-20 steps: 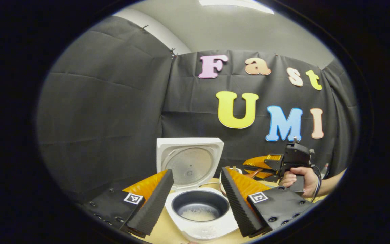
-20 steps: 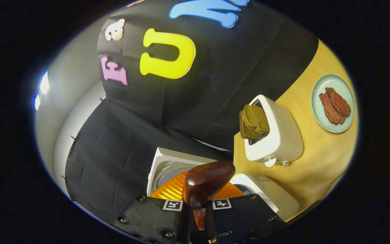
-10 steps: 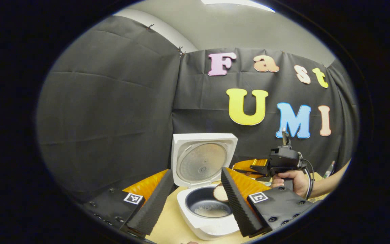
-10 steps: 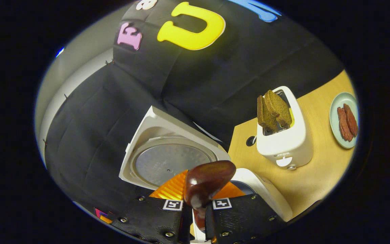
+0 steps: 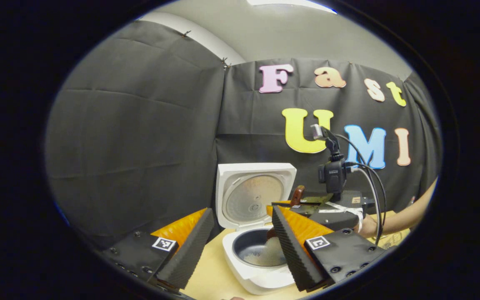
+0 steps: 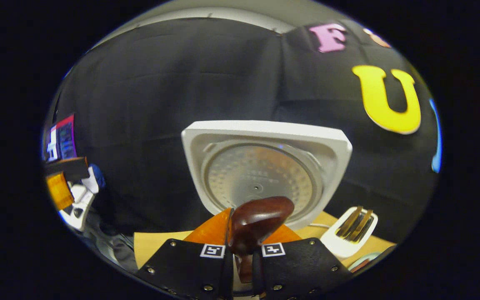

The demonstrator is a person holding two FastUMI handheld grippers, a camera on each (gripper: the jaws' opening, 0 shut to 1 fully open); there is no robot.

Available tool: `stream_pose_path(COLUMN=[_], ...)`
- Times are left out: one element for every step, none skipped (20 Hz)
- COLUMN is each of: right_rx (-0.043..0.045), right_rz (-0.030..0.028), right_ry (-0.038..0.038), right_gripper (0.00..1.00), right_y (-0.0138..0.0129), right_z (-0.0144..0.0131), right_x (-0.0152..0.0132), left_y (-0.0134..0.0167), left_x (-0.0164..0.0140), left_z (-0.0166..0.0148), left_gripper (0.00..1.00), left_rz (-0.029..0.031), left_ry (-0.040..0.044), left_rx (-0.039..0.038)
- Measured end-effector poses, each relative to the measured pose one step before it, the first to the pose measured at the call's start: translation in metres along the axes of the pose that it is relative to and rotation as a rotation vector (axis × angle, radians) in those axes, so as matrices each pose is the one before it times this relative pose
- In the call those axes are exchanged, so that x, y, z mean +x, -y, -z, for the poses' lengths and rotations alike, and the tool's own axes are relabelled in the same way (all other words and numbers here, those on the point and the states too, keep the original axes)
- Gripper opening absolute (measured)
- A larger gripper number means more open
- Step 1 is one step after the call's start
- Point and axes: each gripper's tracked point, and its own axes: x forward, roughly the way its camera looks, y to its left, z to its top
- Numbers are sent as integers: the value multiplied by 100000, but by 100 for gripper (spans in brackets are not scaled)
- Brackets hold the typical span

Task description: Close the left gripper, press the button to open the rice cooker; take a wooden spoon from the chopstick holder with the right hand, scoop a spoonful of rice and pour it into the rice cooker, then put the wooden spoon back into the chopstick holder.

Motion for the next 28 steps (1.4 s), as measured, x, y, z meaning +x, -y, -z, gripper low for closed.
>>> stream_pose_path(right_rx=[-7426,-6270,-4318,-1238,477,2364,4457,6898,9145,10741,11429,12098,12130,12110,11717,9809,8058,6178,4665,2909,2492,2715,3055,2329,1268,535,46,-144], right_rz=[-1136,-1606,-1189,-498,223,1254,1402,1529,1584,1857,1788,2123,1795,1574,1521,551,1037,1194,1082,909,1022,1053,718,693,961,901,665,717], right_ry=[1210,1161,798,441,473,464,699,888,1051,167,362,497,970,946,343,518,1044,1585,1534,1451,945,1046,1523,1721,1978,1655,1419,1493], right_gripper=[18,18,18,18,17,17,17,18,17,17,17,18,18,17,18,18,17,17,17,18,17,17,17,17,17,17,17,18], right_y=[-748,-405,-211,-65,17,275,343,624,791,1001,1025,1138,931,1141,1091,983,1337,1105,693,887,947,836,855,618,614,727,468,432], right_z=[-381,-489,-608,-457,-203,-255,-225,-443,-416,-302,-402,-213,-237,-450,-455,-405,-556,-701,-855,-475,-185,-556,-431,-713,-682,-741,-683,-753], right_x=[-538,-503,-179,-220,-289,-237,-250,-406,-461,-468,-207,-293,22,-99,-569,-589,-692,-800,-909,-511,-666,-803,-857,-876,-768,-900,-1020,-996], left_y=[-74,-190,-117,-111,-39,-88,-17,-20,-60,118,54,245,225,410,541,477,507,504,528,639,634,793,552,700,703,796,839,766], left_x=[-148,-184,-98,-29,-95,-96,-138,-94,-92,-71,-106,0,-184,-19,183,16,40,86,186,168,13,142,97,220,191,155,189,299], left_z=[-146,10,9,-38,47,-70,104,-68,-139,-128,0,-27,195,-106,-329,-159,-230,-66,-99,-120,-112,-124,-85,-186,-120,-177,-193,-57], left_gripper=[99,97,96,96,96,96,96,96,96,96,96,96,99,99,99,99,99,99,99,99,99,99,99,99,99,99,99,99], left_rz=[-434,-388,-572,-575,-472,-414,-236,-83,57,306,346,719,990,933,853,777,1125,1142,1296,1445,1604,1596,1385,1545,1641,1639,1575,1289], left_ry=[101,-70,-286,-105,72,48,94,122,61,25,0,-34,202,224,184,291,89,118,137,287,177,180,88,59,160,109,199,103], left_rx=[52,-63,-310,-440,-578,-585,-292,3,172,191,132,-248,-406,-228,94,171,-2,208,424,435,381,475,643,519,480,432,336,313])
